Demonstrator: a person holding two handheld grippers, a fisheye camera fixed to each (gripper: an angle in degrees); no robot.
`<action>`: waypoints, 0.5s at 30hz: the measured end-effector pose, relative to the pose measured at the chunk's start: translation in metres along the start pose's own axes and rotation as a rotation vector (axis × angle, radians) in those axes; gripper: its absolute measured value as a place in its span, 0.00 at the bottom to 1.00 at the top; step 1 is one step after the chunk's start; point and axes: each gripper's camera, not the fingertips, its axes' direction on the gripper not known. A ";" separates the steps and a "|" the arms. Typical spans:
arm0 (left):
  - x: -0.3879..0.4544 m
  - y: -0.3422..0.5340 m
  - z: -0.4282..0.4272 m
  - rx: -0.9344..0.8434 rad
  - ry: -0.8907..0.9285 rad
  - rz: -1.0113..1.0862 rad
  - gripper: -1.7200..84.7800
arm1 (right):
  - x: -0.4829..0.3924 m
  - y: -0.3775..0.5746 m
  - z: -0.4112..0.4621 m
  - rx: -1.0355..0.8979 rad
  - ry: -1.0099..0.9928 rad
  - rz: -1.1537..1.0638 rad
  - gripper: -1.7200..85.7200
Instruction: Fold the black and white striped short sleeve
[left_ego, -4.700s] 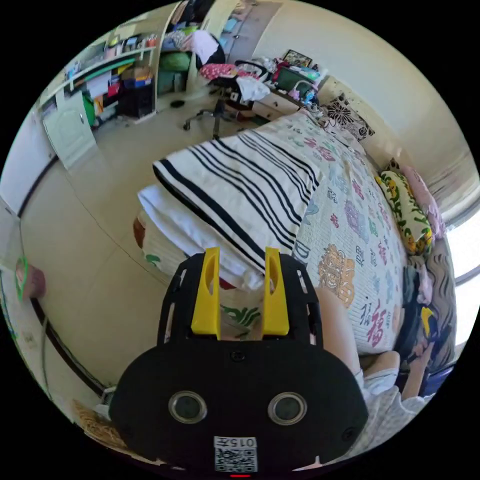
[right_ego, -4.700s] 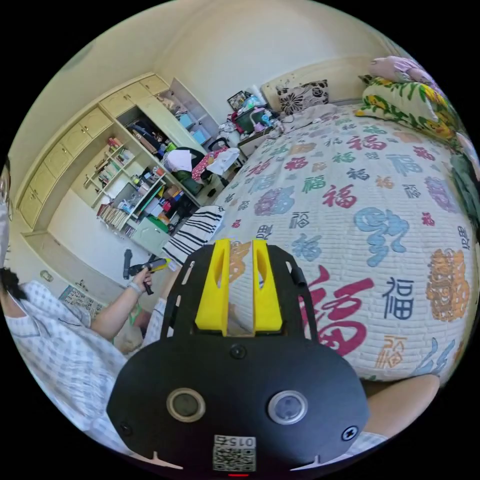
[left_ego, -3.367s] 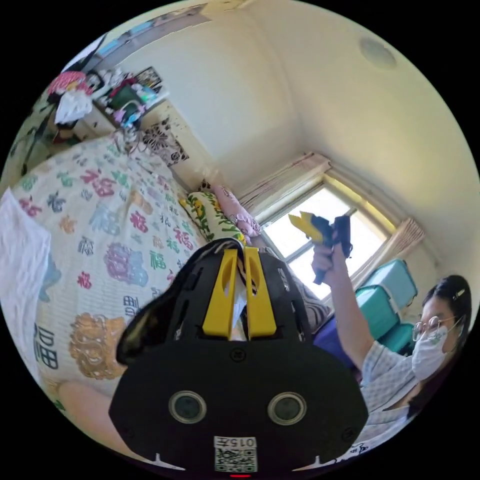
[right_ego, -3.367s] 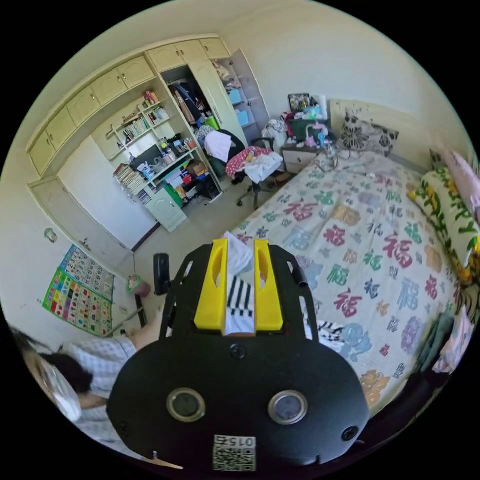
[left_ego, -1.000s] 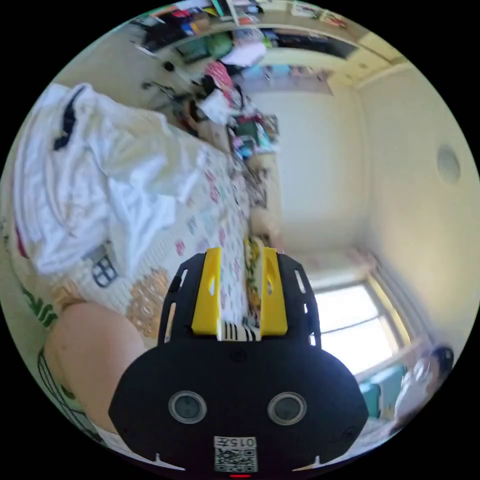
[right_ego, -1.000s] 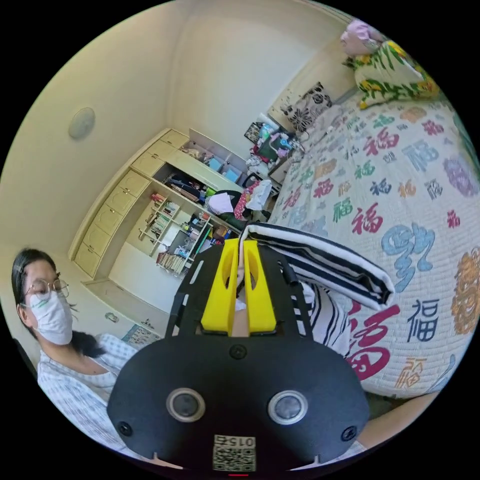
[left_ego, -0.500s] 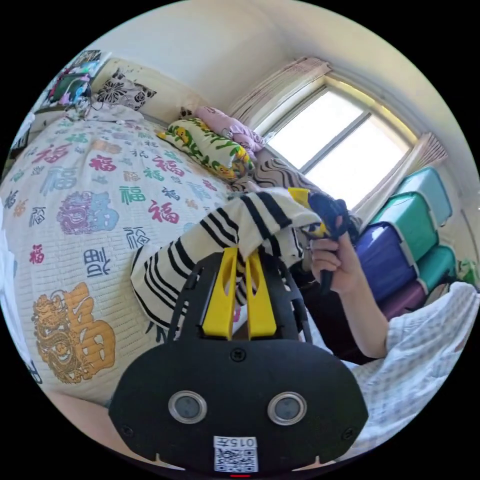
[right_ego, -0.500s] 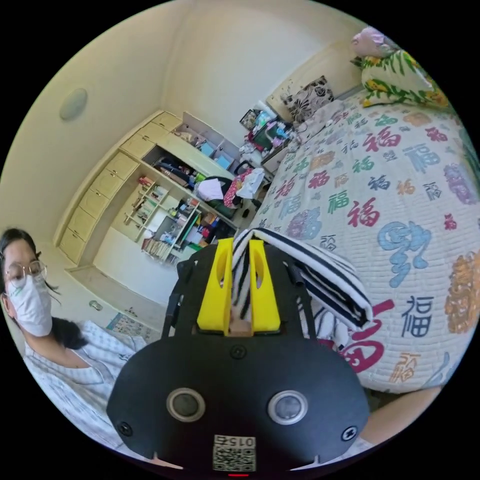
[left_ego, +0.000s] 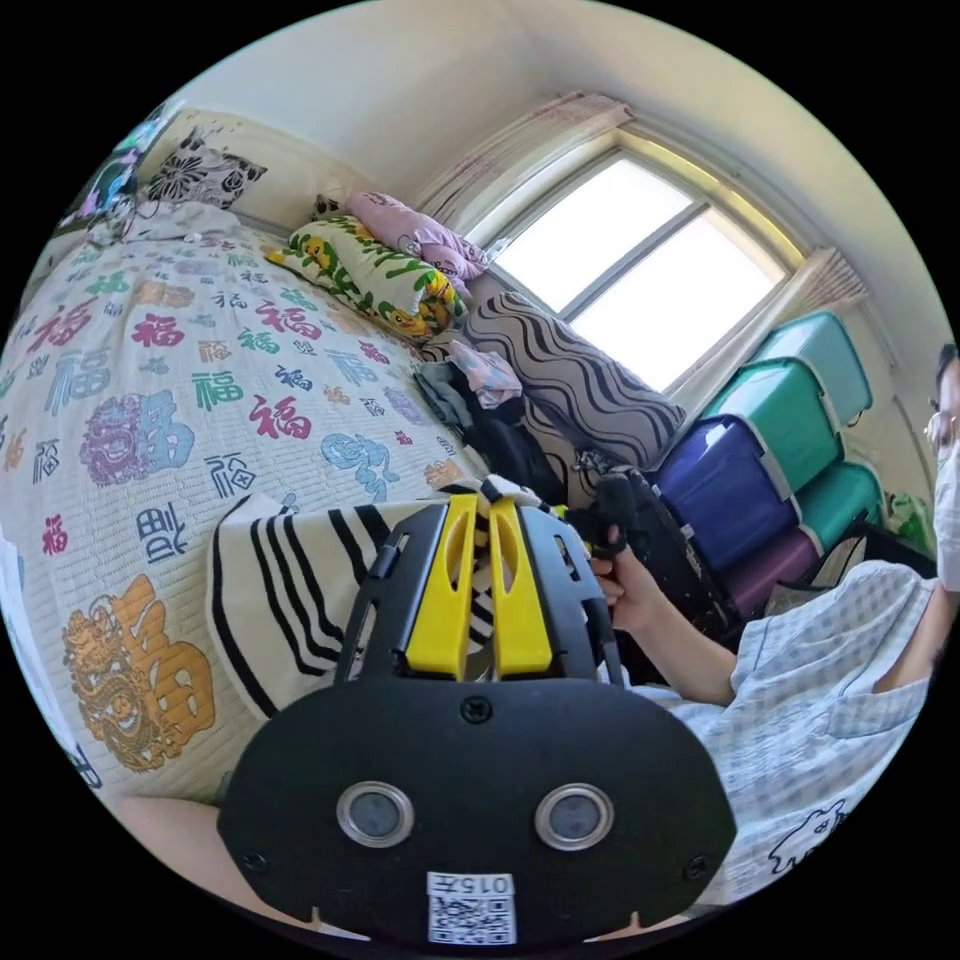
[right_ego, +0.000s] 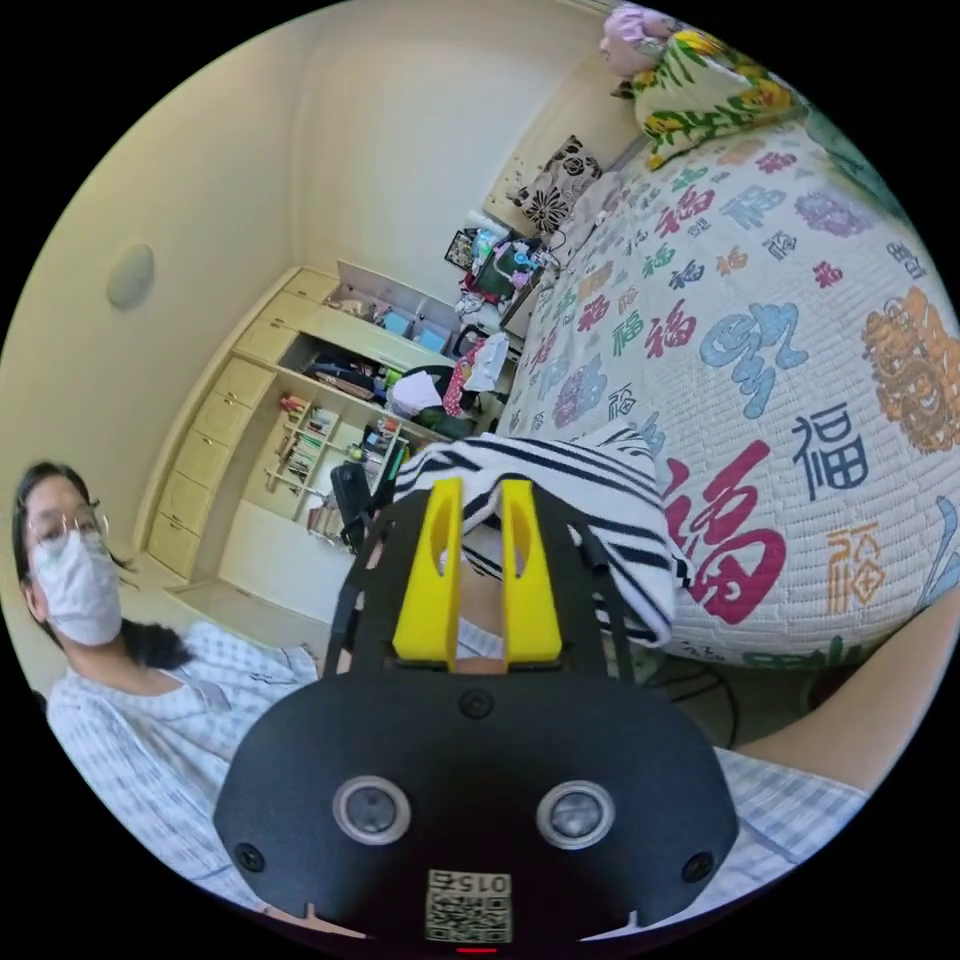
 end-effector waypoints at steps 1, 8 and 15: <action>0.003 0.001 0.003 -0.008 -0.004 0.010 0.02 | -0.003 0.000 -0.003 0.027 0.005 -0.003 0.05; 0.035 0.012 0.025 -0.078 -0.041 0.070 0.11 | -0.066 -0.016 -0.027 0.132 -0.028 -0.225 0.02; 0.107 -0.023 0.059 -0.050 -0.203 0.396 0.11 | -0.120 -0.024 -0.014 0.109 -0.004 -0.390 0.03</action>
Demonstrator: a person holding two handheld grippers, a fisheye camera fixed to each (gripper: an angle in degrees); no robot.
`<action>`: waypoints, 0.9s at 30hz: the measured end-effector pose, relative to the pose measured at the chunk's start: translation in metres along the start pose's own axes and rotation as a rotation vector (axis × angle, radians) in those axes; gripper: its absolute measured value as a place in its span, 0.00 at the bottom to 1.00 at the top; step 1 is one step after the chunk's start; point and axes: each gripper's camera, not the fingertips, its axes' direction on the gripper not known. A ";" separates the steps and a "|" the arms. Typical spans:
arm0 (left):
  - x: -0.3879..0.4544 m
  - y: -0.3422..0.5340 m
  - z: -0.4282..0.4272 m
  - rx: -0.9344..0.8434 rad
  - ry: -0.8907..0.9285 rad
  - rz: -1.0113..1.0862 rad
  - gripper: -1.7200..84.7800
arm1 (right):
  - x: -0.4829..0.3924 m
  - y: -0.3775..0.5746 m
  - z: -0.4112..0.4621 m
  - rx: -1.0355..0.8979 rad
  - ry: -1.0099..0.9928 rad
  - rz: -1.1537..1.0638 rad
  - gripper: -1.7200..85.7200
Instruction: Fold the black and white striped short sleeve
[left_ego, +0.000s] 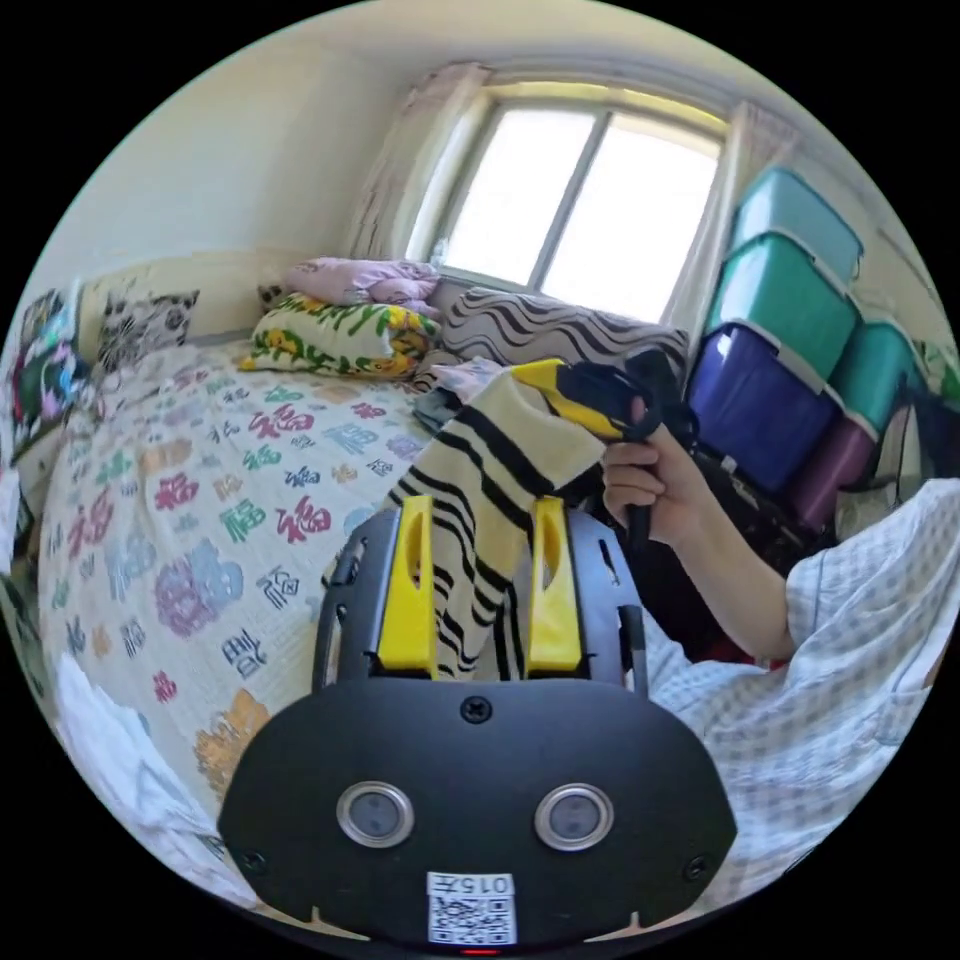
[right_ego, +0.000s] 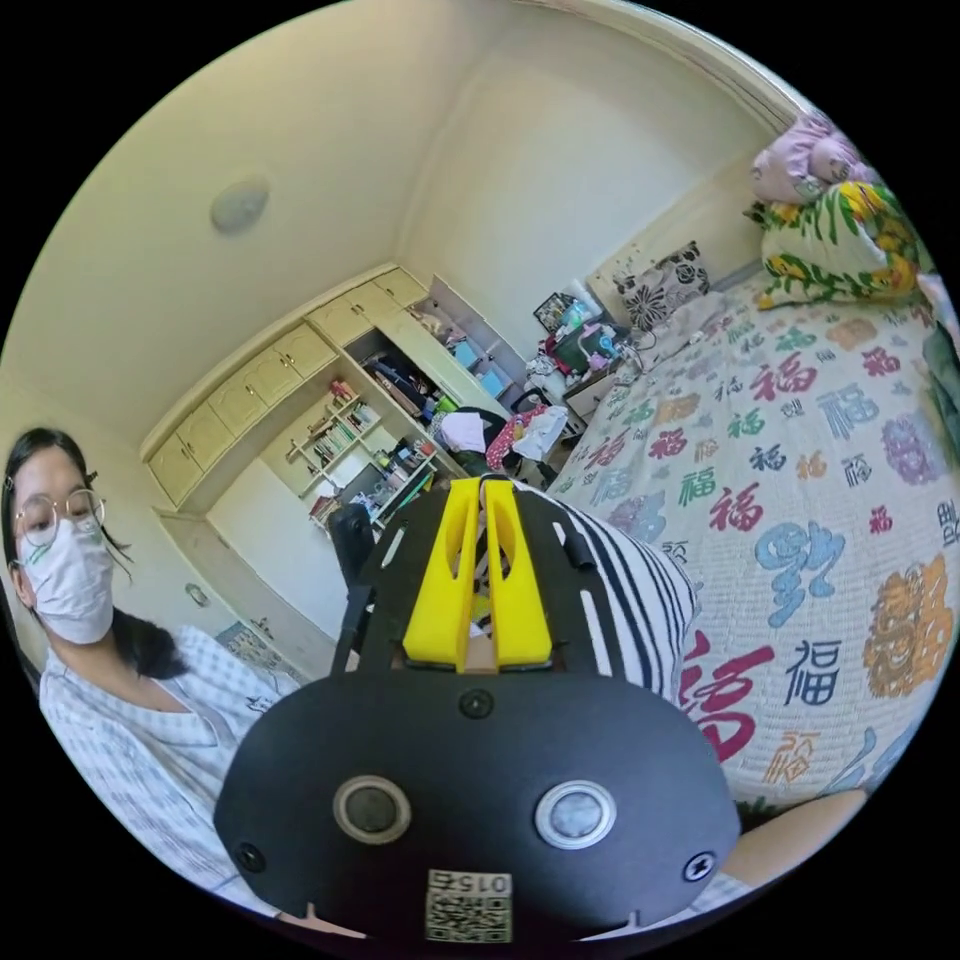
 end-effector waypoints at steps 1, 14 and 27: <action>0.002 -0.005 0.004 -0.013 0.000 0.027 0.07 | -0.003 -0.001 0.000 0.001 0.003 -0.008 0.03; 0.018 -0.088 -0.038 0.047 -0.074 0.105 0.01 | -0.037 0.120 0.026 -0.127 0.328 0.006 0.22; -0.045 -0.052 -0.124 0.258 0.010 0.051 0.01 | -0.077 0.005 -0.007 -0.085 0.748 -0.308 0.02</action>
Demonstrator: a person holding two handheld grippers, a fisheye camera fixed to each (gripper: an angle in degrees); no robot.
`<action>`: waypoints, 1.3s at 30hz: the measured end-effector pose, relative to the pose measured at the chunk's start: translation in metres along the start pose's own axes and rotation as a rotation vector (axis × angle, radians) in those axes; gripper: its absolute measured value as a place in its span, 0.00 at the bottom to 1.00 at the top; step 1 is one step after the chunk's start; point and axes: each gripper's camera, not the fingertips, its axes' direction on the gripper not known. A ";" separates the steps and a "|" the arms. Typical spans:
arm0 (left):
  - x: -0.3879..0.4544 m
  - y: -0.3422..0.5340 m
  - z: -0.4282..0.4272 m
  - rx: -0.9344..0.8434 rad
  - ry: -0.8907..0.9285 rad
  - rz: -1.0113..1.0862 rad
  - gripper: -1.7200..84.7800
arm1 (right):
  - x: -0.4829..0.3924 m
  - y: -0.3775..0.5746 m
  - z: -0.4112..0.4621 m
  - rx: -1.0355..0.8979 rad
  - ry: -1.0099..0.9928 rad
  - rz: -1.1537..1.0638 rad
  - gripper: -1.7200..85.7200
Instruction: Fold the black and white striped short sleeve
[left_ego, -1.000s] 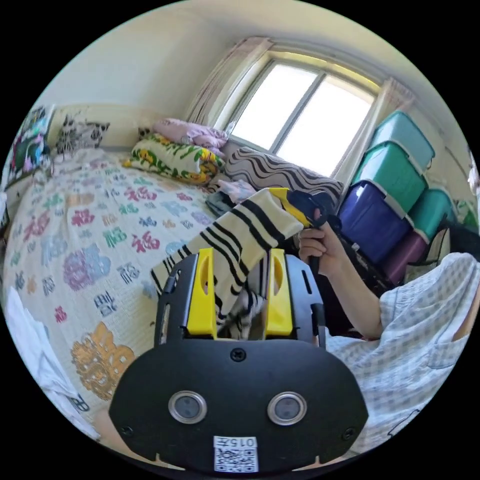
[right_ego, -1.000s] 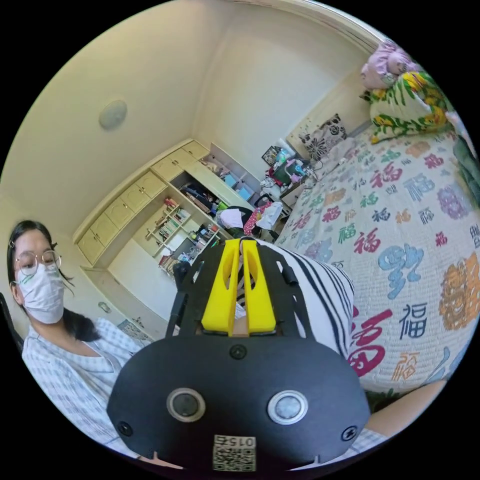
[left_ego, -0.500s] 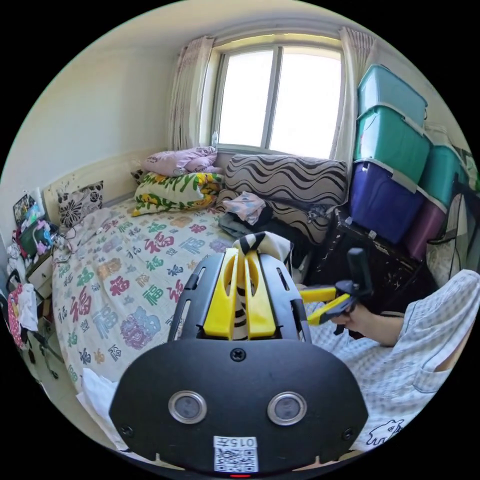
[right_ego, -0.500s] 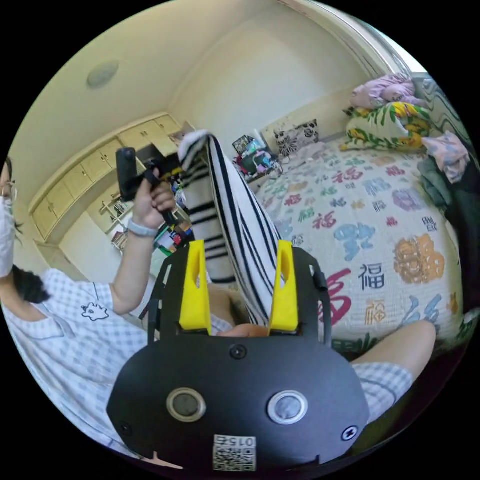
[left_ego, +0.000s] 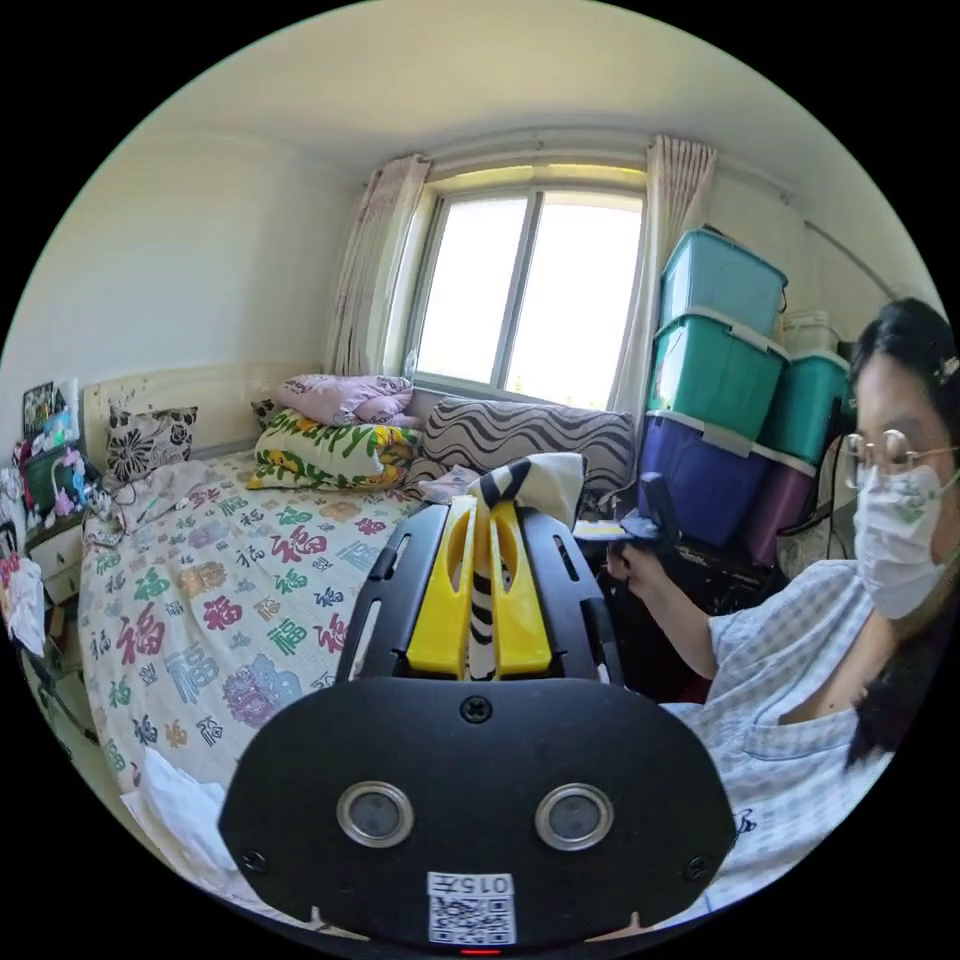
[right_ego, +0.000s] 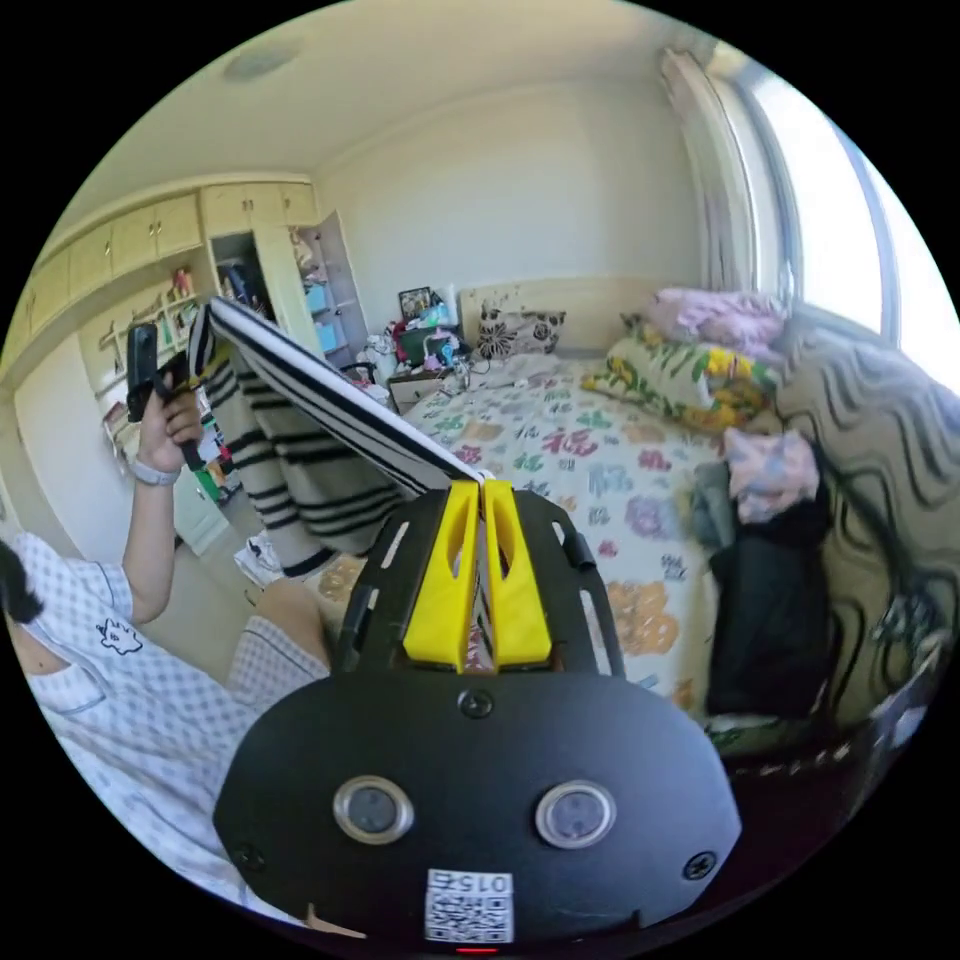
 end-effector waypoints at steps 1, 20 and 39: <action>-0.009 0.005 -0.003 0.008 0.009 -0.019 0.01 | -0.001 -0.010 0.002 -0.006 0.005 -0.032 0.02; -0.233 0.298 0.174 -0.711 -0.155 -0.308 0.09 | -0.041 0.099 0.293 -0.721 -0.431 -0.367 0.09; -0.172 0.468 0.328 -1.365 -0.107 0.249 0.04 | -0.108 0.187 0.404 -0.926 -0.161 -0.765 0.06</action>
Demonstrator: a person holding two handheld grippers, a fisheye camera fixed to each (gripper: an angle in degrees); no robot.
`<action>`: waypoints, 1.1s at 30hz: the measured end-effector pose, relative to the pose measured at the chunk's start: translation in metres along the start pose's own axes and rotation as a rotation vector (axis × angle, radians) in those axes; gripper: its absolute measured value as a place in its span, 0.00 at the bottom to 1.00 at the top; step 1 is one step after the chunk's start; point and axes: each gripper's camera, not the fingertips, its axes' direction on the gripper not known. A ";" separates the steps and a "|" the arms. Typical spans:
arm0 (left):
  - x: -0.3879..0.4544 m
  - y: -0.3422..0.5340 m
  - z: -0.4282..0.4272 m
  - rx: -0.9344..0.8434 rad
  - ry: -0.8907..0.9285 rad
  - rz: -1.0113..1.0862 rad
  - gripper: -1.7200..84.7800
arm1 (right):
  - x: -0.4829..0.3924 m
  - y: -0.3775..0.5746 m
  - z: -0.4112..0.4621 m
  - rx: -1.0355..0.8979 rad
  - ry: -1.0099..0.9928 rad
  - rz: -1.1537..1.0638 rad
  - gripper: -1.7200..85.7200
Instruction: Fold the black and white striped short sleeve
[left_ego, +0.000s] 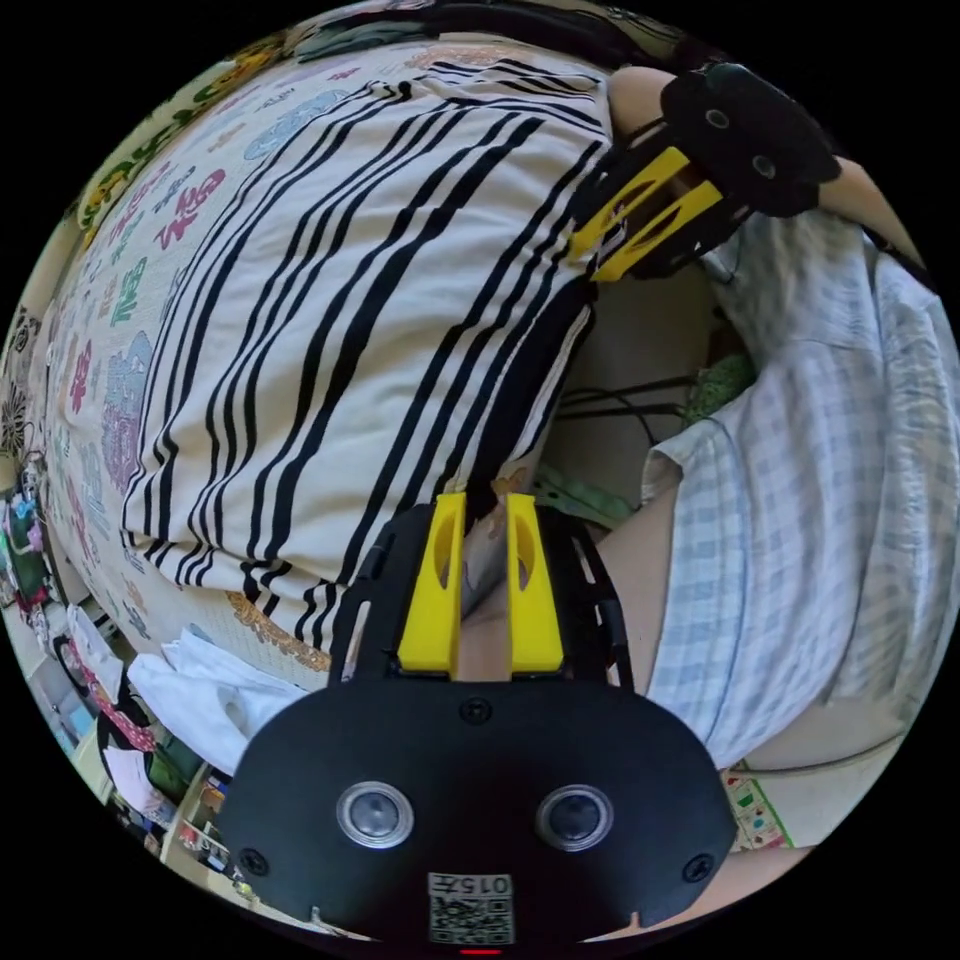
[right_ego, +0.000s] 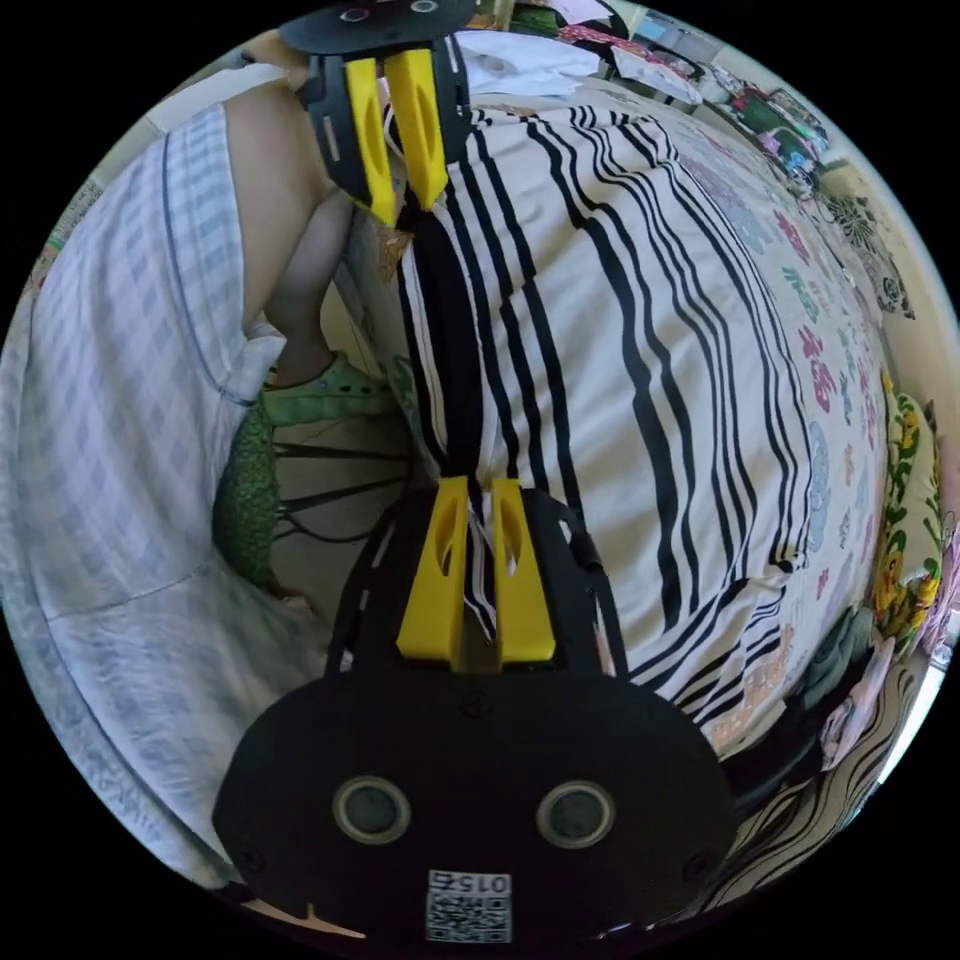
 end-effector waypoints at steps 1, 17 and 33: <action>-0.001 0.001 0.000 -0.001 -0.014 -0.019 0.03 | 0.002 0.001 -0.003 0.003 -0.014 0.011 0.06; -0.018 0.046 -0.030 0.362 0.047 -0.225 0.12 | 0.183 0.035 -0.073 0.267 -0.296 0.557 0.04; 0.050 0.041 -0.004 0.309 -0.220 -0.087 0.12 | 0.114 0.059 -0.067 0.212 -0.191 0.429 0.17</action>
